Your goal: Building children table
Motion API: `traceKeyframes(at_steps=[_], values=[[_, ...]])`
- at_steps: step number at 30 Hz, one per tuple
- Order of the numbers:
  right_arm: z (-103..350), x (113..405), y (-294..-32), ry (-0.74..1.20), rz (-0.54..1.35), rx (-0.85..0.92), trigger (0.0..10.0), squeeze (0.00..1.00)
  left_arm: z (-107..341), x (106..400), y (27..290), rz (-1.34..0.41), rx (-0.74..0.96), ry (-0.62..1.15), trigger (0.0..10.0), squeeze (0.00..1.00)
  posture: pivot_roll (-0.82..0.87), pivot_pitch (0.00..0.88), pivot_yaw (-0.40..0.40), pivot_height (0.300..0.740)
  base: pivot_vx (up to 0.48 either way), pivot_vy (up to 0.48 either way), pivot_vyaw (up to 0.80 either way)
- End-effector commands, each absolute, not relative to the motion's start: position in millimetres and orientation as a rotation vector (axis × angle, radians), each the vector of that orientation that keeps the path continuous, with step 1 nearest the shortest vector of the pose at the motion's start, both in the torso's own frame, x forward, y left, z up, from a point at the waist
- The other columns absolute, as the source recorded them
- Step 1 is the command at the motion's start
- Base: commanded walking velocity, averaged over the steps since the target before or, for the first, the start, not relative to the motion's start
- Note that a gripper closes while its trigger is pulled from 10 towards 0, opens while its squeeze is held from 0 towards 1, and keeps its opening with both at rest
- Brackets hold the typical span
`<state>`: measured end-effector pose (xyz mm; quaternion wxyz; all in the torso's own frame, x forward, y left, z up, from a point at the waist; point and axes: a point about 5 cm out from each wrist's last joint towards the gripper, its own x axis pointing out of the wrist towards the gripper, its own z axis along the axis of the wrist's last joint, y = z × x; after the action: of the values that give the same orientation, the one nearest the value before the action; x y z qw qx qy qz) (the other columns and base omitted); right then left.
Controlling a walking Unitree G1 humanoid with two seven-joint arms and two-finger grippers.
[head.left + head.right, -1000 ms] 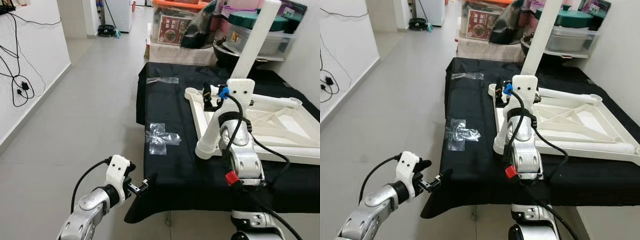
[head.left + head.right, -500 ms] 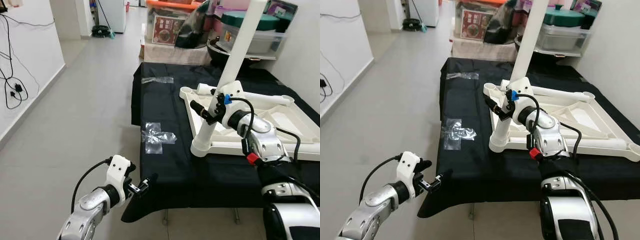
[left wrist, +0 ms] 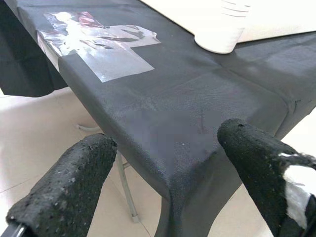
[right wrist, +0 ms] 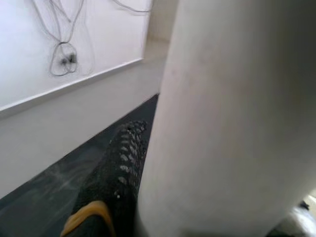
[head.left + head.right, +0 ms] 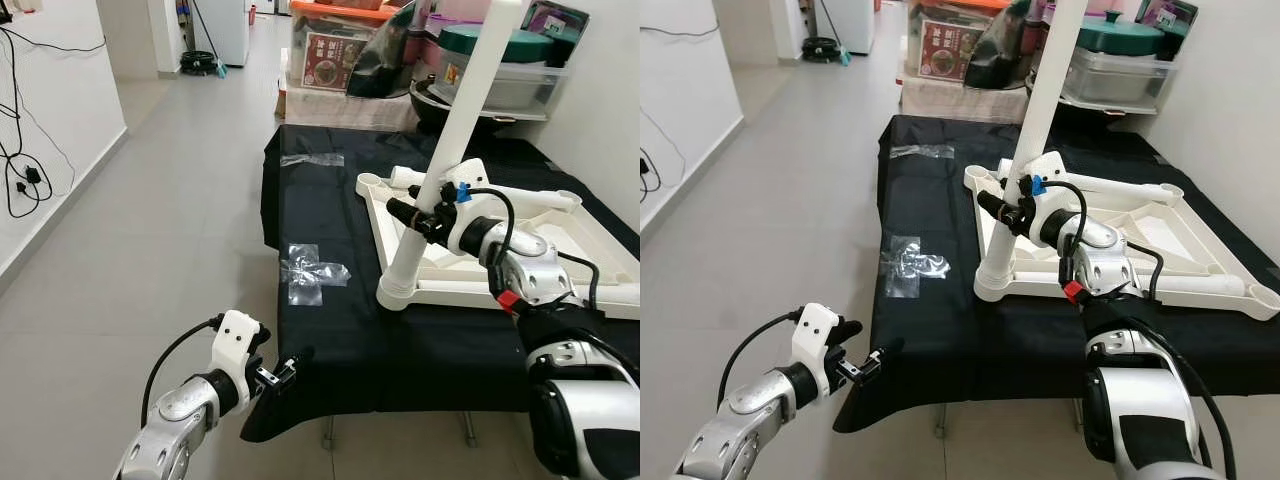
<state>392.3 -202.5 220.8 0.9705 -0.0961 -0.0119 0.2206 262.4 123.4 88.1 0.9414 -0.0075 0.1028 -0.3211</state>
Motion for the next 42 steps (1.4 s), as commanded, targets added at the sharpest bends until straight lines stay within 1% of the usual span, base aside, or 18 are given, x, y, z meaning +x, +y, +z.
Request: traceKeyframes(at_steps=[1, 3, 5, 6, 9, 10, 12, 19, 20, 21, 22, 29, 30, 33, 34, 35, 37, 42], values=[[223.5, 394.1, -208.9, -0.030, 0.337, -0.238, 0.0, 0.00, 86.8, 260.0, 124.2, -0.654, -0.004, 0.222, 10.0, 0.00, 0.01, 0.000, -0.135, 0.740, 0.000, 0.000, 0.00], [225.1, 391.7, -218.8, -0.099, -0.002, -0.128, 0.0, 0.00, 88.2, 260.4, 124.5, -0.653, -0.006, 0.218, 10.0, 0.00, 0.02, 0.000, -0.133, 0.740, 0.000, 0.000, 0.00], [225.1, 391.7, -218.8, -0.099, -0.002, -0.128, 0.0, 0.00, 88.2, 260.4, 124.5, -0.653, -0.006, 0.218, 10.0, 0.00, 0.02, 0.000, -0.133, 0.740, 0.000, 0.000, 0.00], [218.5, 384.7, -220.9, -0.106, -0.140, -0.064, 0.0, 0.00, 88.3, 260.1, 124.8, -0.654, -0.006, 0.219, 10.0, 0.00, 0.01, 0.000, -0.129, 0.740, 0.000, 0.000, 0.00], [218.5, 384.7, -220.9, -0.106, -0.140, -0.064, 0.0, 0.00, 88.3, 260.1, 124.8, -0.654, -0.006, 0.219, 10.0, 0.00, 0.01, 0.000, -0.129, 0.740, 0.000, 0.000, 0.00], [211.6, 374.0, -217.6, -0.118, -0.267, -0.004, 0.0, 0.00, 87.9, 259.6, 125.1, -0.655, -0.006, 0.221, 10.0, 0.00, 0.01, 0.000, -0.127, 0.740, 0.000, 0.000, 0.00], [210.4, 364.0, -212.2, -0.143, -0.348, 0.044, 0.0, 0.00, 87.9, 259.3, 125.1, -0.656, -0.006, 0.222, 10.0, 0.00, 0.01, 0.000, -0.126, 0.740, 0.000, 0.000, 0.00], [229.7, 354.3, -188.4, -0.204, -0.345, 0.087, 0.0, 0.00, 87.6, 259.8, 124.8, -0.660, -0.006, 0.224, 10.0, 0.00, 0.01, 0.000, -0.123, 0.740, 0.000, 0.000, 0.00], [236.0, 355.2, -179.9, -0.218, -0.292, 0.079, 10.0, 0.00, 87.5, 260.1, 123.5, -0.662, -0.007, 0.224, 10.0, 0.00, 0.00, 0.000, -0.123, 0.740, 0.000, 0.000, 0.00], [240.0, 355.1, -174.5, -0.246, -0.250, 0.094, 10.0, 0.00, 87.3, 260.2, 122.0, -0.664, -0.010, 0.223, 10.0, 0.00, -0.01, 0.000, -0.121, 0.740, 0.000, 0.000, 0.00], [241.7, 355.0, -172.1, -0.264, -0.215, 0.099, 10.0, 1.00, 87.1, 260.0, 120.8, -0.667, -0.012, 0.224, 10.0, 0.00, -0.01, 0.000, -0.119, 0.740, 0.000, 0.000, 0.00], [241.9, 353.4, -171.1, -0.256, -0.196, 0.089, 10.0, 1.00, 86.3, 259.4, 120.8, -0.669, -0.013, 0.226, 10.0, 0.00, -0.01, 0.000, -0.119, 0.740, 0.000, 0.000, 0.00], [243.4, 352.8, -169.9, -0.258, -0.169, 0.071, 10.0, 0.00, 86.2, 259.4, 121.7, -0.669, -0.012, 0.227, 10.0, 0.00, -0.01, 0.000, -0.117, 0.740, 0.000, 0.000, 0.00], [249.2, 355.7, -164.2, -0.297, -0.029, 0.092, 10.0, 0.00, 86.4, 259.8, 122.2, -0.671, -0.010, 0.227, 10.0, 0.00, 0.00, 0.000, -0.113, 0.740, 0.000, 0.000, 0.00], [253.0, 357.9, -158.3, -0.321, 0.140, 0.077, 10.0, 0.00, 86.6, 260.4, 122.0, -0.673, -0.009, 0.226, 10.0, 0.00, 0.00, 0.000, -0.112, 0.740, 0.000, 0.000, 0.00], [253.0, 357.9, -158.3, -0.321, 0.140, 0.077, 10.0, 0.00, 86.6, 260.4, 122.0, -0.673, -0.009, 0.226, 10.0, 0.00, 0.00, 0.000, -0.112, 0.740, 0.000, 0.000, 0.00], [241.7, 365.1, -160.1, -0.262, 0.368, 0.019, 10.0, 0.00, 87.3, 261.9, 120.7, -0.678, -0.005, 0.223, 10.0, 0.00, 0.00, 0.000, -0.118, 0.740, 0.000, 0.000, 0.00], [226.4, 368.3, -163.9, -0.171, 0.475, -0.028, 10.0, 0.00, 88.2, 263.3, 120.4, -0.677, -0.003, 0.219, 10.0, 0.00, 0.00, 0.000, -0.122, 0.740, 0.000, 0.000, 0.00]])
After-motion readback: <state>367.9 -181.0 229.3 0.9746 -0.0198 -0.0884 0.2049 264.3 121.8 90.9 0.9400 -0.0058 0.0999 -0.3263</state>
